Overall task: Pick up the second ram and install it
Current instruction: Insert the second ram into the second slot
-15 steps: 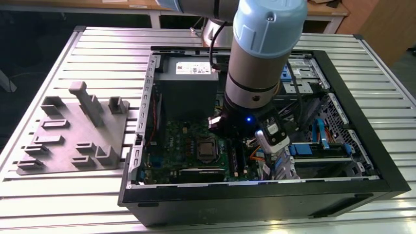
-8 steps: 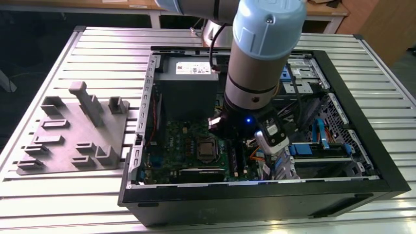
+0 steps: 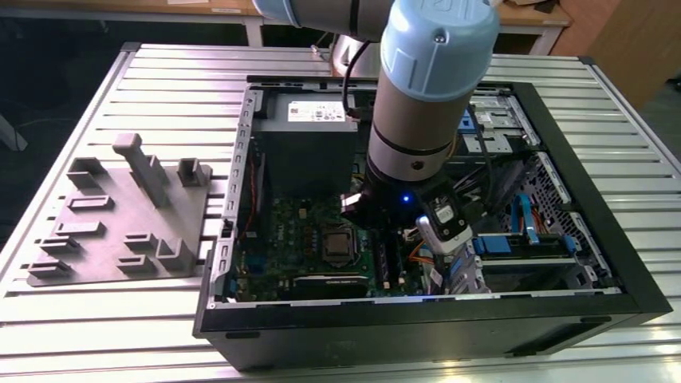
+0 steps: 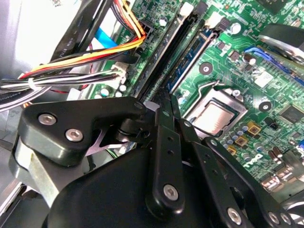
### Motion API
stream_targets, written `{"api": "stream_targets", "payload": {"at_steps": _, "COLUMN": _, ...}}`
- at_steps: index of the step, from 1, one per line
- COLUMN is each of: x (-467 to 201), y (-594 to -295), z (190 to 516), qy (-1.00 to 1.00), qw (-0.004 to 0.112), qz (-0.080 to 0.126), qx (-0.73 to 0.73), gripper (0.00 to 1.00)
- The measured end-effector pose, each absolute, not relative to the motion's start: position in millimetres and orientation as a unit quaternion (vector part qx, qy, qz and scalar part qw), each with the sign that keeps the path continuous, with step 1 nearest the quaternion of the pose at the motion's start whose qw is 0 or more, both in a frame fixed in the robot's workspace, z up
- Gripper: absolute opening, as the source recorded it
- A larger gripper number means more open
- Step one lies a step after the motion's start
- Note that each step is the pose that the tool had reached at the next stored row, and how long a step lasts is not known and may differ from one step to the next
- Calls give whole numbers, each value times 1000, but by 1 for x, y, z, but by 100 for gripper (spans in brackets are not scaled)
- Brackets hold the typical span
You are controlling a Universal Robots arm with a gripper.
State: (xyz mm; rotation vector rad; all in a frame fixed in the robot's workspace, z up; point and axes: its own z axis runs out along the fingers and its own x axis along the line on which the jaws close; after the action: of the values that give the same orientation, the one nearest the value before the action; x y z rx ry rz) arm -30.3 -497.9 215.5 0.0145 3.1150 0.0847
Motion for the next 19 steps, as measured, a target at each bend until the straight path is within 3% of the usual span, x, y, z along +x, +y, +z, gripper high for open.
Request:
{"api": "stream_targets", "payload": {"at_steps": 4, "x": -30, "y": -498, "z": 215, "qy": 1000, "qw": 13, "qz": 27, "qx": 5, "gripper": 12}}
{"api": "stream_targets", "payload": {"at_steps": 7, "x": -30, "y": -498, "z": 215, "qy": 1000, "qw": 13, "qz": 27, "qx": 5, "gripper": 25}}
{"api": "stream_targets", "payload": {"at_steps": 19, "x": -30, "y": -498, "z": 239, "qy": 1000, "qw": 13, "qz": 27, "qx": 5, "gripper": 25}}
